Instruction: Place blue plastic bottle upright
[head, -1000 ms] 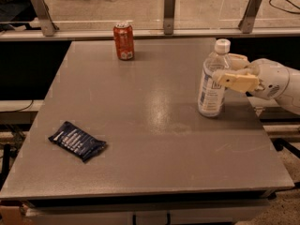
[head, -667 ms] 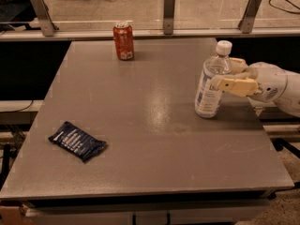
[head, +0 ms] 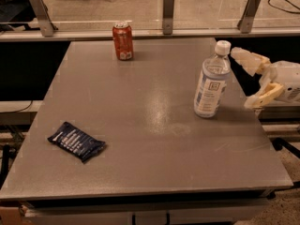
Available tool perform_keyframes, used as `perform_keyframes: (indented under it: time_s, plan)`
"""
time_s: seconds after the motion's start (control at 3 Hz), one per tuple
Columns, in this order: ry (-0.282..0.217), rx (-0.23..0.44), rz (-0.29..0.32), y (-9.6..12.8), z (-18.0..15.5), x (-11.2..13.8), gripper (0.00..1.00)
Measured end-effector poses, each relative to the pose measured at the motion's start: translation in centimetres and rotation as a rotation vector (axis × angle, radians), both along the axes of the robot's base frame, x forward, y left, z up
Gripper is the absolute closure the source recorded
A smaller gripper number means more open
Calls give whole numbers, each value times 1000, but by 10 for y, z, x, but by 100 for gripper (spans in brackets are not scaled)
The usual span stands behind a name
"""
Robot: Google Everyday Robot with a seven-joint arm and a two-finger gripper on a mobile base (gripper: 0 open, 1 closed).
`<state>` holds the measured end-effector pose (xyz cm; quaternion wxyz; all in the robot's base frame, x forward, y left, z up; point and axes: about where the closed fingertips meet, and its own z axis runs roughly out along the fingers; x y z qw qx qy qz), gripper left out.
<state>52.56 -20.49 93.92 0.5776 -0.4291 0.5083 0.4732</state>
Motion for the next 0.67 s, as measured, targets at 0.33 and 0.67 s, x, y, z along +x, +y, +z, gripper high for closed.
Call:
perform_keyframes:
  time_s: [0.33,0.67]
  plan:
    - [-43,-149,-106,-55,19,0,0]
    - [-72,-159,-141,-69,32,3,0]
